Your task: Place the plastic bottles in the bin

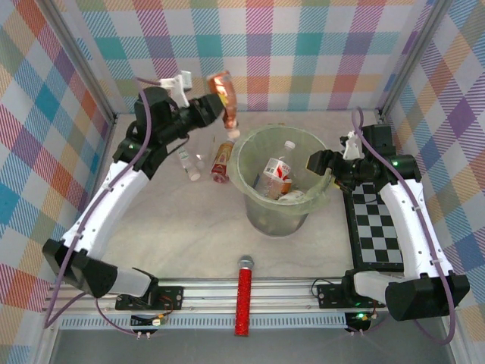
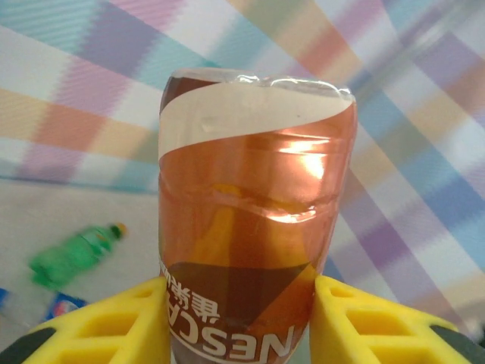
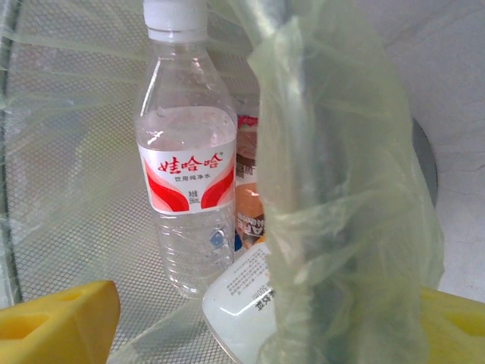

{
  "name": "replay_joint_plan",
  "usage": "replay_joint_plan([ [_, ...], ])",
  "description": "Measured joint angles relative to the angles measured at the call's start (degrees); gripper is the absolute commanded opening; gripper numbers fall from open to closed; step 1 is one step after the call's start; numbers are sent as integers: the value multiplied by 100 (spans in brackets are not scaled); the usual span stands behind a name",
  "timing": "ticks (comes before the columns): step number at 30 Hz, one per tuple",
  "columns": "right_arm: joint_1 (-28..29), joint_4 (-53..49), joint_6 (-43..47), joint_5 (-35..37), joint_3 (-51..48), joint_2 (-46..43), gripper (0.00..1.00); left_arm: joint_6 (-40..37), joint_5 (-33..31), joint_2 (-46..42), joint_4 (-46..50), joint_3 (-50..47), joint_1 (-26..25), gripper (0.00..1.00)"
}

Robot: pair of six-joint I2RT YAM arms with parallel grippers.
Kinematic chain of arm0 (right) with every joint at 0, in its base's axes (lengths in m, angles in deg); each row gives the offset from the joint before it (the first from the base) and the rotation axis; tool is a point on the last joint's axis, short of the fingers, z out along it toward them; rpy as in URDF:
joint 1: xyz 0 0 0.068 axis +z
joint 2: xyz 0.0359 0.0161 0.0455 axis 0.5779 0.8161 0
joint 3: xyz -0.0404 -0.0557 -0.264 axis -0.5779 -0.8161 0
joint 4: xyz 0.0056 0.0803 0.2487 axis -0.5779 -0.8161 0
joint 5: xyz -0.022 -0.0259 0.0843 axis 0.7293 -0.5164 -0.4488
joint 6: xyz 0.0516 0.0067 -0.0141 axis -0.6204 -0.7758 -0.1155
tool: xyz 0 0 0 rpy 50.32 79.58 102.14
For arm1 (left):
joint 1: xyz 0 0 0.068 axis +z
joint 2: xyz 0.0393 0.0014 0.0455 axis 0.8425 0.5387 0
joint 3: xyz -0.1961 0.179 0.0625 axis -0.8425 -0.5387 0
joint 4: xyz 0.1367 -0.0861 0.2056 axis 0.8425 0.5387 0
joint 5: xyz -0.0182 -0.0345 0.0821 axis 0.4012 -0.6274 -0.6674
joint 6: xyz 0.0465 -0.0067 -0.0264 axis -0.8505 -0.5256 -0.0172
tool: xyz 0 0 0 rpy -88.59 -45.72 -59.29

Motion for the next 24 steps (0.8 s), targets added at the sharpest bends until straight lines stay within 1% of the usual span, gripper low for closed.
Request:
replay_joint_plan([
  [3, 0, 81, 0, 11, 79, 2, 86, -356, 0, -81, 387, 85, -540, 37],
  [6, 0, 120, 0, 103, 402, 13, 86, -667, 0, 2, 713, 203, -1040, 37],
  [9, -7, 151, 7, 225, 721, -2, 87, -903, 15, 212, 911, 356, -1458, 37],
  [12, -11, 199, 24, 280, 828, -70, 87, -1067, 57, 533, 1003, 476, -1794, 37],
  [17, -11, 208, 44, 313, 970, -229, 88, -1143, 55, 1123, 999, 531, -2103, 39],
  [20, -11, 205, 50, 321, 1054, -302, 88, -1180, -22, 1523, 1019, 688, -2179, 40],
  [23, -11, 195, 70, 326, 1056, -369, 88, -1228, -223, 1856, 1119, 914, -2194, 45],
  [24, -11, 195, 90, 326, 1056, -380, 88, -1248, -306, 1963, 1172, 1001, -2194, 49],
])
